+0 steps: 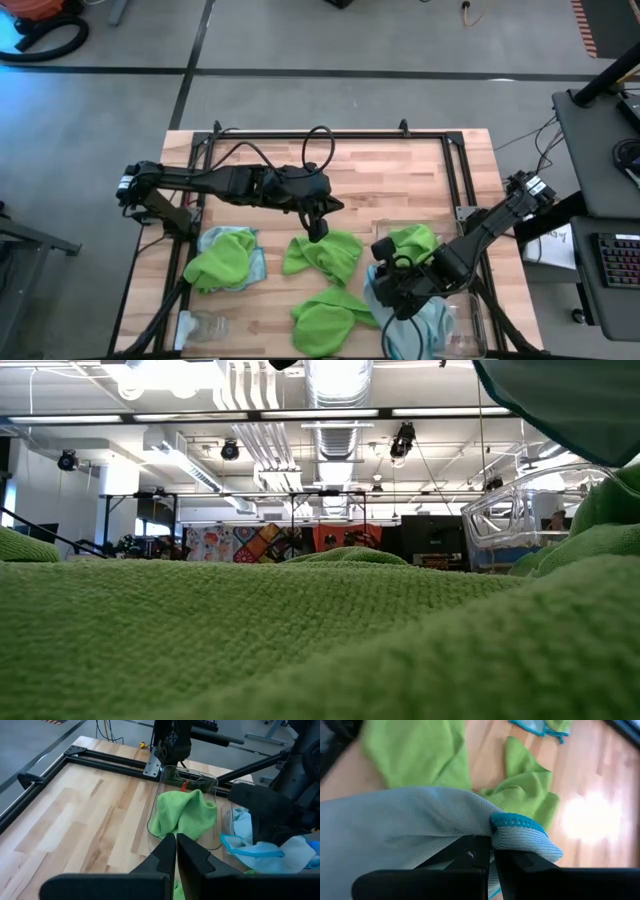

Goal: Sort microfiber towel by color & place in baskets
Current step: Put the blue microfiber cloth into the bottom transparent bin

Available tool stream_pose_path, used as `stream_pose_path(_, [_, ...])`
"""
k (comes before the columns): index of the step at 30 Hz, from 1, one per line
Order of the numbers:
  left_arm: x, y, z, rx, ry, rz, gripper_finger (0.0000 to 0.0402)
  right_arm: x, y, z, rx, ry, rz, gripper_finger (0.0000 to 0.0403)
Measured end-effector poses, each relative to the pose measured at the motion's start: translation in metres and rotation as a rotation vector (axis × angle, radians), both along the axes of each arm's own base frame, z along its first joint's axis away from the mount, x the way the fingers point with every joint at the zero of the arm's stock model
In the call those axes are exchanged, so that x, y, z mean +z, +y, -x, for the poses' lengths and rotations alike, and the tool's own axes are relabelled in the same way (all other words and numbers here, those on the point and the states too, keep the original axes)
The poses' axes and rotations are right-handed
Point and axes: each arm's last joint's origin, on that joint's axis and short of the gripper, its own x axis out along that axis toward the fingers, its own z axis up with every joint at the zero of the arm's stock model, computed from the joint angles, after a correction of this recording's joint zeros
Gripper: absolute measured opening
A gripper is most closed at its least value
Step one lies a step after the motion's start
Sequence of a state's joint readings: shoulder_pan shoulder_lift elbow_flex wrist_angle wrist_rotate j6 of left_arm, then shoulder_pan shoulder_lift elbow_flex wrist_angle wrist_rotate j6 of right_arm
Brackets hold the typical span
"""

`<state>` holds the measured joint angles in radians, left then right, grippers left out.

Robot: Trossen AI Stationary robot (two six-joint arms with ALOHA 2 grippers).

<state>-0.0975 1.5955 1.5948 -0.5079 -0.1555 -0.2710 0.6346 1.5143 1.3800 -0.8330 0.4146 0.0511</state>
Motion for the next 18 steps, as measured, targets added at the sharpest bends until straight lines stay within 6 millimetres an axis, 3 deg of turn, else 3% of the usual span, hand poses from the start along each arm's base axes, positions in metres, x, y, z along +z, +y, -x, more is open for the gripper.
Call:
stream_pose_path(5, [0.0,0.0,0.0,0.0,0.0,0.0,0.0,-0.0013,0.0006,-0.001,0.029,-0.004,0.039,0.0019])
stream_pose_path(18, [0.0,0.0001,0.0,0.0,0.0,0.0,0.0,-0.0027,0.0066,-0.0014,0.117,0.026,-0.014,0.0099])
